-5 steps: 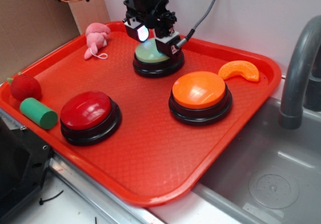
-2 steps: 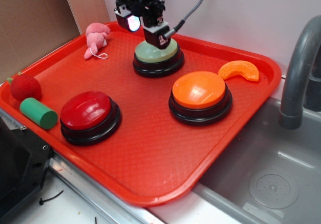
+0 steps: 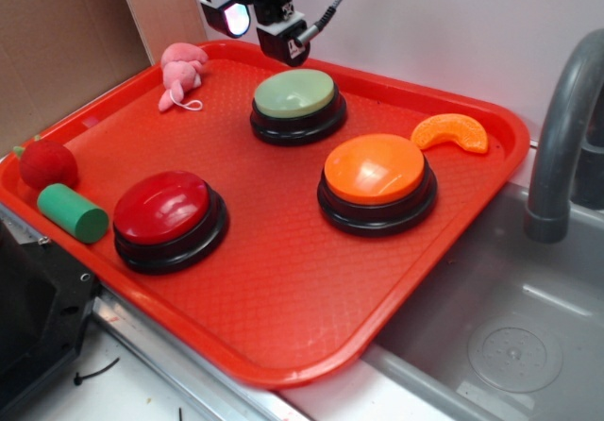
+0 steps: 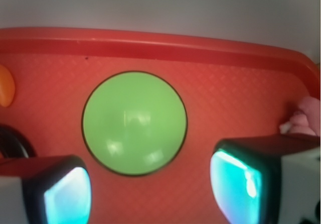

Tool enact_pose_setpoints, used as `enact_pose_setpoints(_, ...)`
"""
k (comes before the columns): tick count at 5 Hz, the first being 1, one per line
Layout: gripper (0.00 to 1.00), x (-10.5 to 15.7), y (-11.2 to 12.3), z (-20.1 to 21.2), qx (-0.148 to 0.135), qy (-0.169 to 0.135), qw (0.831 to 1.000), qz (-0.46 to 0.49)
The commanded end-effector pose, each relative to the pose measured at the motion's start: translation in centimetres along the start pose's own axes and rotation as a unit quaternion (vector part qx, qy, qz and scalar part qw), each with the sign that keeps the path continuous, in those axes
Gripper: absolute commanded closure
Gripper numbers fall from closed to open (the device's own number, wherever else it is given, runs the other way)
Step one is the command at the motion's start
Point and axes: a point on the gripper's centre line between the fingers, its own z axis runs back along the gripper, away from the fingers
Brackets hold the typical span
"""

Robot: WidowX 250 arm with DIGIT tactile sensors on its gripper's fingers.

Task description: Push the green button.

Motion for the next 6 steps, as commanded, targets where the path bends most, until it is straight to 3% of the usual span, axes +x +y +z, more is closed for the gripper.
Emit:
enact_pose_setpoints(1, 0.0, 0.6, 0.5, 3.3, 0.0, -0.038, 0.999, 0.009)
enact_pose_setpoints(6, 0.0, -0.6, -0.2, 6.1, 0.003, -0.041, 0.999, 0.015)
